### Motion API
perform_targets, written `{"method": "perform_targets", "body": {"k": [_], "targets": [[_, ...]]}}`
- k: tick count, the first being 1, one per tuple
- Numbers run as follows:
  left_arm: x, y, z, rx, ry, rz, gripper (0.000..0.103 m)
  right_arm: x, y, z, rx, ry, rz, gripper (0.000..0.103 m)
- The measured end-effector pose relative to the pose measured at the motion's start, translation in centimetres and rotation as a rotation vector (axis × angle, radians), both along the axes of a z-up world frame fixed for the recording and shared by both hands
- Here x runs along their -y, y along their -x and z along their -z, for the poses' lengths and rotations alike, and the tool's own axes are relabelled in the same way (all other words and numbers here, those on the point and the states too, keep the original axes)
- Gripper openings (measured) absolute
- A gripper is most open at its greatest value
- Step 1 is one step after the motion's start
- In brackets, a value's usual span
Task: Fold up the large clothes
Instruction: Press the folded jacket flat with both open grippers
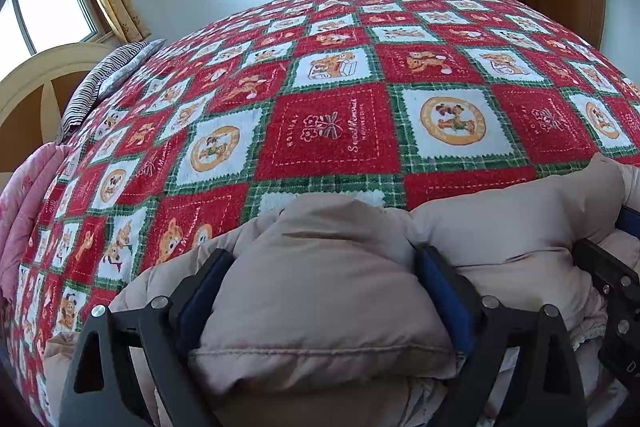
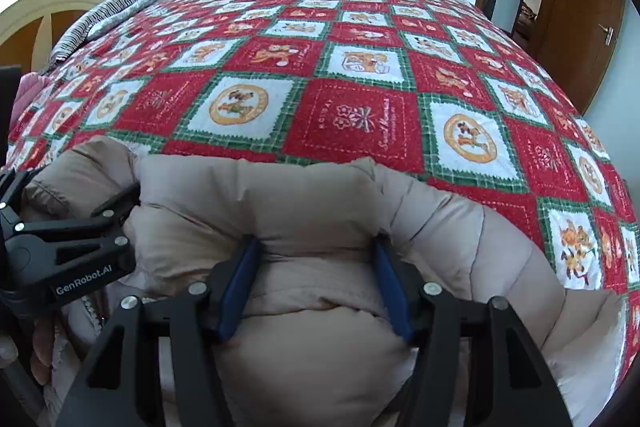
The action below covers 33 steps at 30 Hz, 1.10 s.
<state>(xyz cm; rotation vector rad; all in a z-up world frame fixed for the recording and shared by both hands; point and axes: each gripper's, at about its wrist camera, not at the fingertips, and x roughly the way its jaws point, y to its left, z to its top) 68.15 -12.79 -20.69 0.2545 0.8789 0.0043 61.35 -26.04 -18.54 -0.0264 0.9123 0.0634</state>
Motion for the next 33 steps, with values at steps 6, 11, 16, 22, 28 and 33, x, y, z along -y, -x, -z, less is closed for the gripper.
{"method": "perform_targets", "body": {"k": [6,11,16,22,28,33], "targets": [[0.2,0.0,0.2,0.005,-0.019,-0.003,0.095,-0.2,0.0,0.2,0.002,0.02,0.002,0.062],[0.3,0.0,0.2,0.005,-0.017,-0.003,0.095,-0.4,0.0,0.3,0.002,0.035,0.003,0.062],[0.3,0.0,0.3,0.004,-0.018,-0.003,0.096,-0.9,-0.1,0.4,-0.004,0.068,0.004,0.062],[0.3,-0.1,0.3,0.005,-0.02,-0.004,0.096,-1.0,-0.2,0.4,-0.007,0.078,0.004,0.063],[0.3,-0.1,0.3,0.005,-0.022,-0.004,0.096,-1.1,-0.2,0.4,-0.007,0.079,0.003,0.063],[0.3,-0.1,0.4,0.005,-0.023,-0.004,0.096,-1.1,-0.3,0.5,-0.01,0.081,0.001,0.063]]}}
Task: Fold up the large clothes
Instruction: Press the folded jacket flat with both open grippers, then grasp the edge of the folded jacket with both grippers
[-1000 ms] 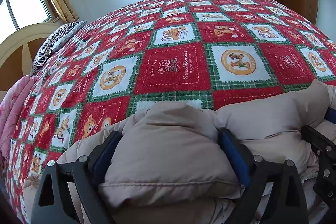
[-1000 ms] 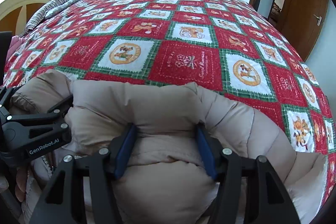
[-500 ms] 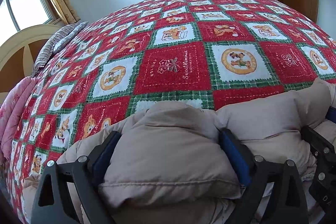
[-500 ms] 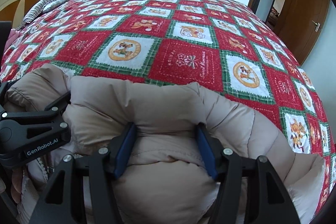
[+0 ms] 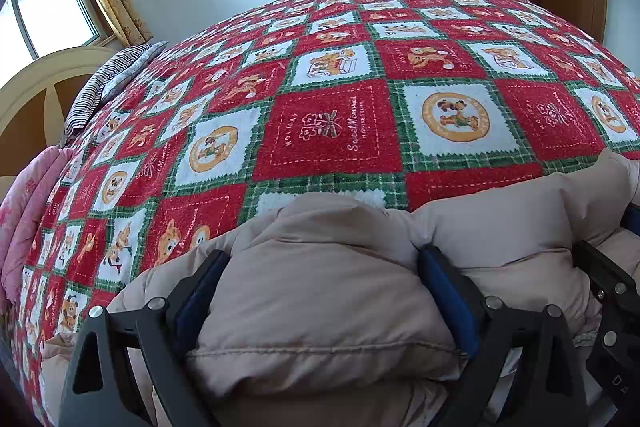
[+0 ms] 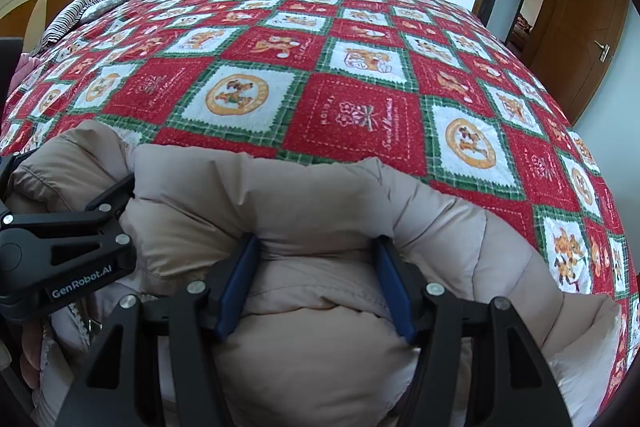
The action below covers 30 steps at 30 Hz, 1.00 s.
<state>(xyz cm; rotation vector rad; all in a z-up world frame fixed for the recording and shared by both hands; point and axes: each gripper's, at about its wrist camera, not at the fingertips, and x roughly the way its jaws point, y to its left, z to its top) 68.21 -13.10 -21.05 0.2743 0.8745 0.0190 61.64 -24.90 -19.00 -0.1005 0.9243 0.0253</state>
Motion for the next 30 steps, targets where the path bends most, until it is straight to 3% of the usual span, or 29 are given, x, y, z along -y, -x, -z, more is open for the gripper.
{"method": "perform_targets", "body": {"k": [4,7,9,11,14,17,21,26,30], "targets": [[0.4,-0.2,0.0,0.001,-0.036,-0.003,0.098,-0.3,-0.4,-0.1,-0.016,0.02,-0.009,0.063],[0.4,-0.6,-1.4,-0.026,-0.057,0.013,0.098,0.7,-0.3,-1.3,-0.043,-0.024,-0.036,0.064],[-0.4,0.7,-4.7,0.036,-0.05,0.026,0.098,2.1,1.2,-3.0,-0.017,-0.071,-0.014,0.067],[-2.7,3.7,-8.8,0.122,0.021,0.051,0.098,3.8,4.0,-5.1,0.042,-0.086,0.016,0.078],[-6.9,9.2,-11.0,0.142,0.051,0.071,0.098,6.5,8.9,-6.3,0.055,-0.116,0.054,0.085],[-10.6,14.8,-10.0,0.14,0.004,0.055,0.098,8.7,14.1,-5.3,0.016,-0.117,0.092,0.085],[-15.3,22.8,-6.3,0.085,-0.044,0.029,0.098,11.5,21.4,-2.8,-0.026,-0.115,0.147,0.085],[-18.1,30.9,-2.9,0.026,-0.058,0.009,0.098,13.1,28.4,-1.6,-0.043,-0.157,0.203,0.085],[-19.0,35.5,-1.6,0.007,-0.012,0.018,0.097,13.2,33.0,-0.7,-0.055,-0.215,0.218,0.085]]}}
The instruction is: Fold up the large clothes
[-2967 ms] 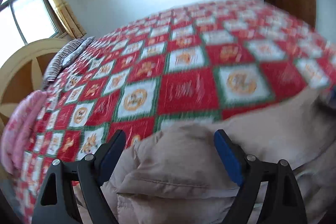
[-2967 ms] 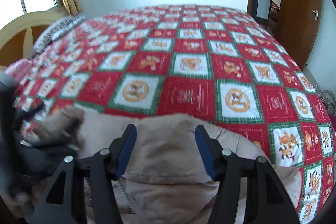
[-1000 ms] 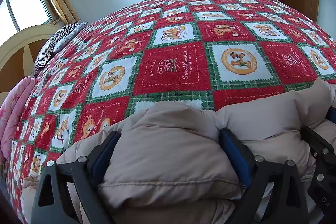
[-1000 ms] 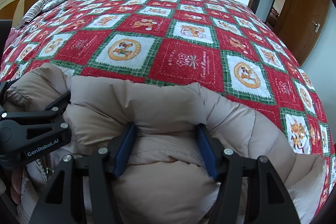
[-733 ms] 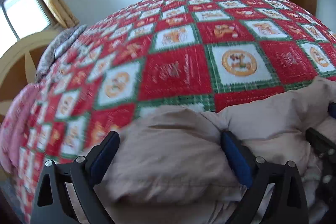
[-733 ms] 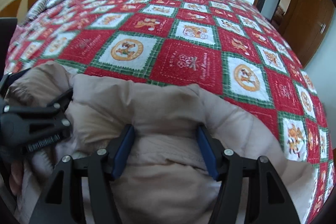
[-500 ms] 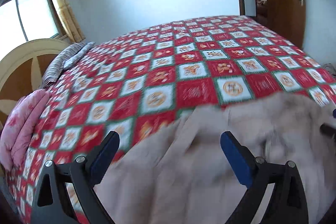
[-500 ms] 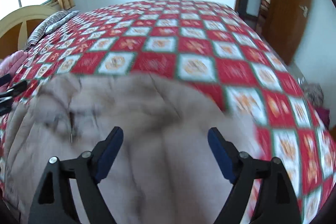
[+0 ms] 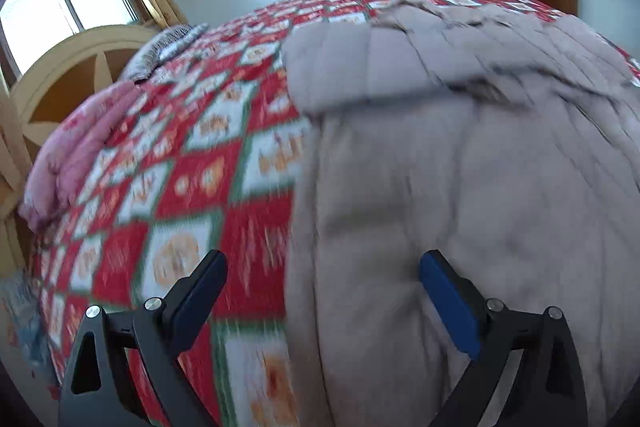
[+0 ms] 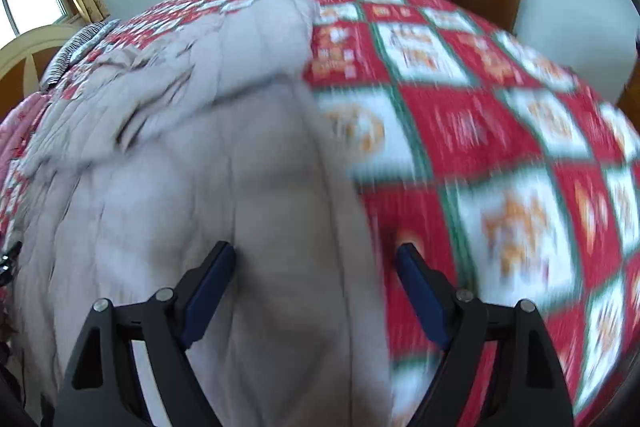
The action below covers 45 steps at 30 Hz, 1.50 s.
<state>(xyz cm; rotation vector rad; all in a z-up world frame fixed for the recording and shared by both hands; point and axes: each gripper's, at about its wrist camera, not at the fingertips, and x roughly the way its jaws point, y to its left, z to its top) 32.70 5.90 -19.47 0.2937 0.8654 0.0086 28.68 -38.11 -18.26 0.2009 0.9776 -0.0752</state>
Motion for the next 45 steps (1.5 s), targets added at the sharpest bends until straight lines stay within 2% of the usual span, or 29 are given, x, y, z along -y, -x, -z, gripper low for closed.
{"method": "perform_targets", "body": {"k": [2,10,13,17,20,22,23,25,27,28,30,32,35,38,45], "targets": [[-0.3,1.7,0.2,0.018,0.029,-0.006,0.097,-0.6,2.1,0.2,0.021,0.003,-0.007,0.085],[-0.2,7.8,1.4,0.031,0.056,0.022,0.097,-1.9,8.7,1.1,0.062,0.051,-0.023,0.084],[0.0,9.6,2.0,0.021,0.058,0.027,0.097,-2.5,10.2,1.6,0.051,0.022,-0.028,0.083],[-0.1,10.4,2.6,0.008,0.077,0.024,0.097,-3.3,12.0,2.6,0.061,0.004,-0.025,0.075],[-0.7,10.1,2.9,-0.046,0.165,0.012,0.097,-4.0,13.0,2.7,0.077,-0.006,-0.032,0.056],[-0.9,10.3,3.1,-0.085,0.217,0.017,0.092,-4.5,13.4,2.6,0.083,-0.002,-0.05,0.045],[-0.9,10.5,3.2,-0.099,0.24,0.024,0.084,-4.6,13.5,2.6,0.087,-0.003,-0.058,0.04],[-0.6,11.0,3.1,-0.104,0.245,0.042,0.077,-4.7,13.8,2.7,0.095,-0.011,-0.062,0.035],[-0.1,11.6,2.9,-0.098,0.233,0.07,0.06,-4.7,14.1,2.8,0.114,-0.027,-0.065,0.023],[0.2,11.8,2.8,-0.094,0.224,0.083,0.054,-4.7,14.3,2.6,0.124,-0.032,-0.068,0.02],[0.8,12.4,2.2,-0.067,0.186,0.105,0.024,-4.8,14.5,2.1,0.144,-0.036,-0.071,0.015],[0.9,12.8,1.0,-0.033,0.168,0.12,0.015,-4.4,14.9,1.3,0.174,-0.057,-0.066,0.014],[0.1,13.1,-1.1,0.007,0.194,0.126,0.012,-3.7,15.7,-0.4,0.23,-0.099,-0.059,0.012],[-0.6,13.7,-4.0,0.081,0.208,0.141,0.011,-3.7,16.5,-2.2,0.283,-0.12,-0.063,0.011],[-2.3,14.7,-9.5,0.171,0.292,0.146,0.009,-3.8,18.3,-6.5,0.392,-0.164,-0.08,0.01]]}}
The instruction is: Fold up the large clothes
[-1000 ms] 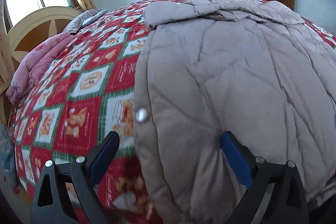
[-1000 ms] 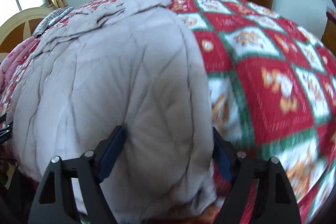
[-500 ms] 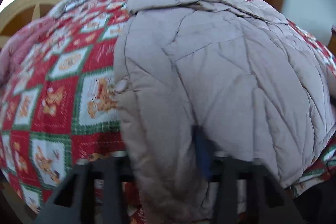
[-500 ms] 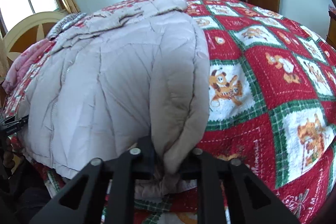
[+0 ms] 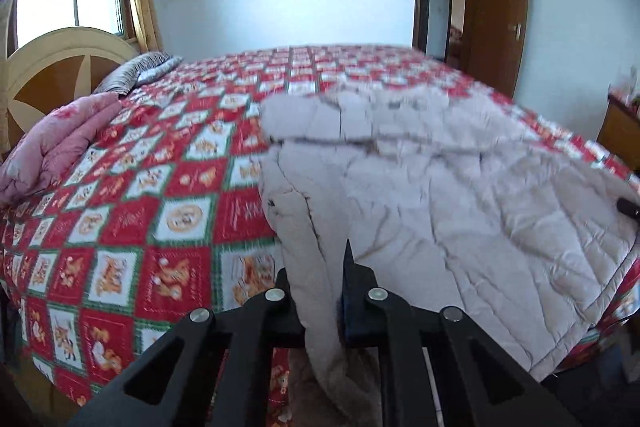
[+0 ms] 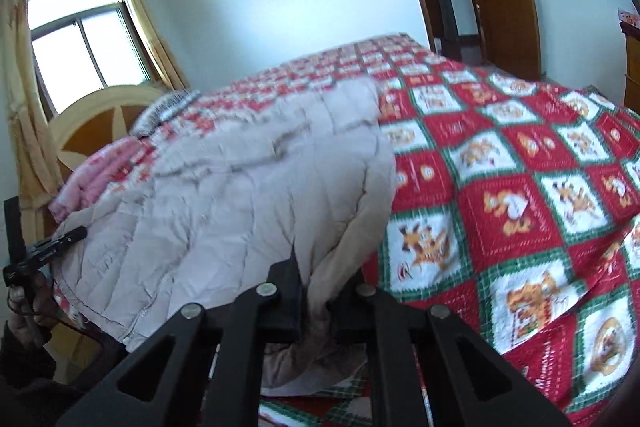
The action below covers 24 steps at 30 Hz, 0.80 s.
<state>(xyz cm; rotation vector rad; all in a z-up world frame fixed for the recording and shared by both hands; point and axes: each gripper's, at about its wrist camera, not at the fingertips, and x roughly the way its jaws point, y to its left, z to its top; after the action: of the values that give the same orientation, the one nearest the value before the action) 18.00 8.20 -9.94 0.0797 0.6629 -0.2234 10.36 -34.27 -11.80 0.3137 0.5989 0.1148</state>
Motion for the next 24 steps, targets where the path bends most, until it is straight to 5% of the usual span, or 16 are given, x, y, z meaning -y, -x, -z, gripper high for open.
{"method": "perform_targets", "body": {"k": [7,17,24], "targets": [[-1.2,1.5,-6.6,0.154,0.043,0.008,0.009,0.6,2.2,-5.9,0.175,-0.037,0.021,0.01],[1.7,-10.7,-6.3,0.225,-0.056,-0.08,0.013,0.1,-8.5,-8.6,0.232,0.028,0.109,0.01],[0.3,-17.9,-7.2,0.149,0.085,-0.132,0.019,1.5,-14.9,-8.6,0.212,0.076,0.174,0.01]]}}
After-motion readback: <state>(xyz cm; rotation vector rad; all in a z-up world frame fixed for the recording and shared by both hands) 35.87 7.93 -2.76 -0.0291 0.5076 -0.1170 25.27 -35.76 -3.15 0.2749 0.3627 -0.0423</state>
